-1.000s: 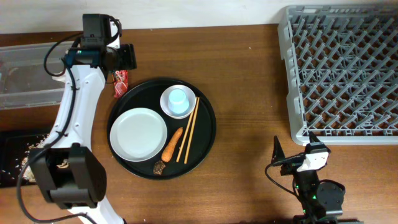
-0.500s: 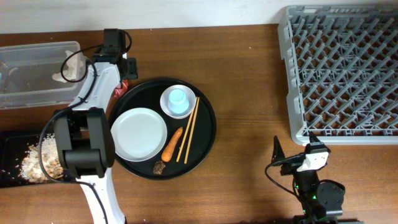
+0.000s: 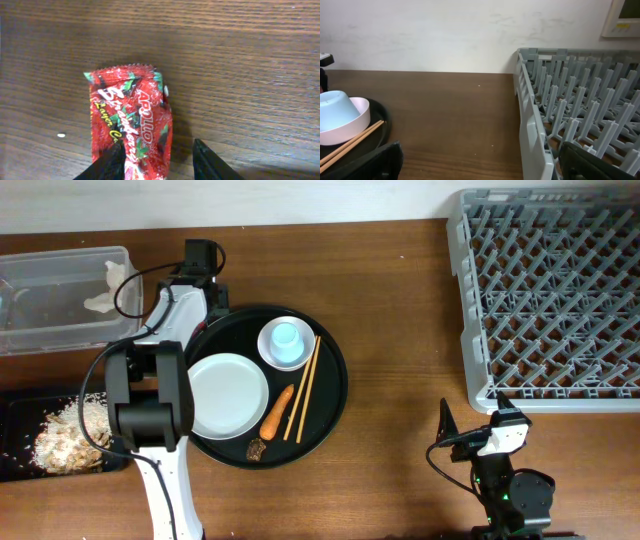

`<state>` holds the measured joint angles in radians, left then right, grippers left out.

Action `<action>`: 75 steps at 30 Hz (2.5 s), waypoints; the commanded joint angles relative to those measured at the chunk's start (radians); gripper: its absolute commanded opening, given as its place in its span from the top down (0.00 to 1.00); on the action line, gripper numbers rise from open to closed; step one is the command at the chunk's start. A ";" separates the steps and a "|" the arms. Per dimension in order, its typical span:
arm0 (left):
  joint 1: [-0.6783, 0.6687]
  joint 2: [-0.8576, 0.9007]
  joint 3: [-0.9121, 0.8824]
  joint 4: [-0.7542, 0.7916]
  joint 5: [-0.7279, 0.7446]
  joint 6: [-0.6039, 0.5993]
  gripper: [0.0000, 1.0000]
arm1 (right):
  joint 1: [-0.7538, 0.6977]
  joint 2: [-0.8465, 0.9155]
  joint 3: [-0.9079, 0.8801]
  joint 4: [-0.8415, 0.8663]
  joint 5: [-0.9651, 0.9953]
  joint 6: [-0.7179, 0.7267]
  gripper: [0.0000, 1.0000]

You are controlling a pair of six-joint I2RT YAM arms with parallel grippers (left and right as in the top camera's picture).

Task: Sort waste into correct bins and load items into the dishwasher rack

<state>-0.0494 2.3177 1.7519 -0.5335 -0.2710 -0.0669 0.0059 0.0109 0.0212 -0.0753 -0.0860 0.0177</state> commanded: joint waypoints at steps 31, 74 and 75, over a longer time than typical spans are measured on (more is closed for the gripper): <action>0.056 -0.570 0.066 -0.227 -0.122 -0.064 0.99 | -0.006 -0.007 -0.016 0.003 0.009 -0.006 0.02; 0.322 -0.763 -0.030 -0.303 0.731 -0.359 0.30 | -0.006 -0.007 -0.016 0.003 0.009 -0.006 0.02; 0.305 -0.778 -0.030 -0.365 0.730 -0.358 0.30 | -0.006 -0.007 -0.016 0.003 0.009 -0.006 0.02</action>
<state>0.2958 1.5784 1.7336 -0.7696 0.4160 -0.4309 0.0059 0.0109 0.0204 -0.0753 -0.0864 0.0174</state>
